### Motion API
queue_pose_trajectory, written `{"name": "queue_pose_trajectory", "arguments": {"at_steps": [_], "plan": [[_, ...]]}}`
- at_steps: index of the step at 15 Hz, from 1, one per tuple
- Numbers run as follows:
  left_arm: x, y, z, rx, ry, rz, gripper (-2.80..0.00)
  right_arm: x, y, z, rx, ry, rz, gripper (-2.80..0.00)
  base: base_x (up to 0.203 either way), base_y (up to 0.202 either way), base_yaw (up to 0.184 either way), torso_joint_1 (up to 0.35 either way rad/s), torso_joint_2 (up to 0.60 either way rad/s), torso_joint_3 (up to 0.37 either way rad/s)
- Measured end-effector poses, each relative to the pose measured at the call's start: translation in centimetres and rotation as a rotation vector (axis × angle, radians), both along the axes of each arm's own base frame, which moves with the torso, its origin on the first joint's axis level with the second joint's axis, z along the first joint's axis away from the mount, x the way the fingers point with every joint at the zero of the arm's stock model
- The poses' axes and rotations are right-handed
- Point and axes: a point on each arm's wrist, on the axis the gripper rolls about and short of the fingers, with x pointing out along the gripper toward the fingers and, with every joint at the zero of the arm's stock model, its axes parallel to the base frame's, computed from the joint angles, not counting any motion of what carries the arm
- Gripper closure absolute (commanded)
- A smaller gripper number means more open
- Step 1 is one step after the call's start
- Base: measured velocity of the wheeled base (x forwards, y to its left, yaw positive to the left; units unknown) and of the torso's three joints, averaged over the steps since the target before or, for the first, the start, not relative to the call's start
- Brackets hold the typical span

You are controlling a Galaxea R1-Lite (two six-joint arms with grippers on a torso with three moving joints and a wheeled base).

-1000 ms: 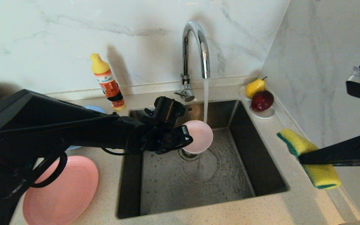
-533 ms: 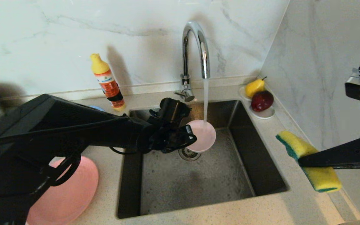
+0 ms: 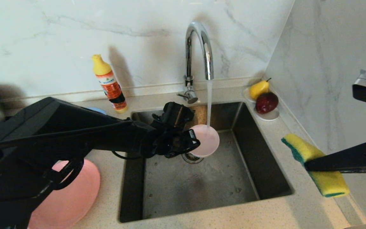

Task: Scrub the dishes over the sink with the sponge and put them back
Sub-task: Rinse the bowl

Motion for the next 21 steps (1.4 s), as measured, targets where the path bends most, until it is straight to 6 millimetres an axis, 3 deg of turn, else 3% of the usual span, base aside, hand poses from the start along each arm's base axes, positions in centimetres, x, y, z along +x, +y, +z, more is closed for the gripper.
{"name": "queue_pose_trajectory", "arguments": {"at_steps": [5,9,14,21], "plan": [[-1.7,1.6,1.4,0.071,-0.030,0.013,0.00,0.4,0.2,-0.8,0.008,0.005,0.008,0.00,0.000,0.000,0.000,0.000,0.00,0.000],[-3.6,5.2,3.8,0.263,-0.121,0.101,0.00,0.6,0.2,-1.1,0.010,0.004,0.008,0.00,0.000,0.000,0.000,0.000,0.00,0.000],[-5.3,9.4,5.4,0.480,-0.166,0.229,0.00,1.0,0.6,-0.9,0.011,0.002,0.014,0.00,0.000,0.000,0.000,0.000,0.00,0.000],[-5.3,11.1,6.9,0.637,-0.241,0.298,0.00,2.6,1.4,-2.0,-0.005,0.035,0.010,0.00,0.000,0.000,0.000,0.000,0.00,0.000]]}}
